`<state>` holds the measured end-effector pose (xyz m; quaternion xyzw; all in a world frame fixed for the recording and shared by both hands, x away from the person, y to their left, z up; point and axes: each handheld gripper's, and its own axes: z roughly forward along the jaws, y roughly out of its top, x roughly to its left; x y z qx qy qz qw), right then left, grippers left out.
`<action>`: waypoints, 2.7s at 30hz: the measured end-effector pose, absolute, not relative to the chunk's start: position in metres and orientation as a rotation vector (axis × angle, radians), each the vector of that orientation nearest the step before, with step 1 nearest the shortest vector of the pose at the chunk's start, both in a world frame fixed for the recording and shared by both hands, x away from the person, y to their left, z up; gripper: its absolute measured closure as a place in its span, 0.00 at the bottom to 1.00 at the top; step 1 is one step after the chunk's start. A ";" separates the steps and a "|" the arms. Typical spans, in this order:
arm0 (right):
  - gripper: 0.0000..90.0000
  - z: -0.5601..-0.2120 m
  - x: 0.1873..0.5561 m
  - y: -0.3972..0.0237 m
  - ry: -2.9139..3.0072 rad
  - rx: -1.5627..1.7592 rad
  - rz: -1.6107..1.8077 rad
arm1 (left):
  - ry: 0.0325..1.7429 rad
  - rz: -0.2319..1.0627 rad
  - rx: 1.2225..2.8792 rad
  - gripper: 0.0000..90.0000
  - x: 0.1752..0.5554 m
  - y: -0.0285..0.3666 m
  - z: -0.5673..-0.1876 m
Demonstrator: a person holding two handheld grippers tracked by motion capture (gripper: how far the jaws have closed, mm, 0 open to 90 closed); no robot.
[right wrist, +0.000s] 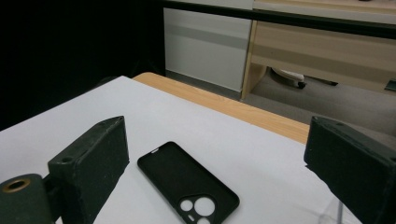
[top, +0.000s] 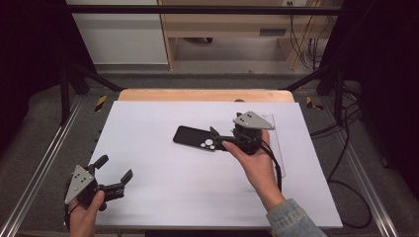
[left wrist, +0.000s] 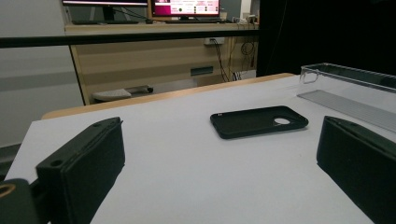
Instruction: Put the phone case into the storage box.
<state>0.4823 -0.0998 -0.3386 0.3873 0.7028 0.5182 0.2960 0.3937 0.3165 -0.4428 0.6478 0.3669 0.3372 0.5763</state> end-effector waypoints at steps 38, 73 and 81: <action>0.16 -0.413 0.572 -0.060 2.037 1.327 1.042 | 0.873 0.817 1.488 0.02 0.396 0.318 -0.442; 1.00 -0.460 0.571 -0.033 2.303 1.208 0.911 | 0.847 0.814 1.520 0.02 0.396 0.314 -0.442; 1.00 -0.470 0.570 -0.031 2.317 1.227 0.939 | 0.843 0.809 1.526 0.02 0.396 0.313 -0.442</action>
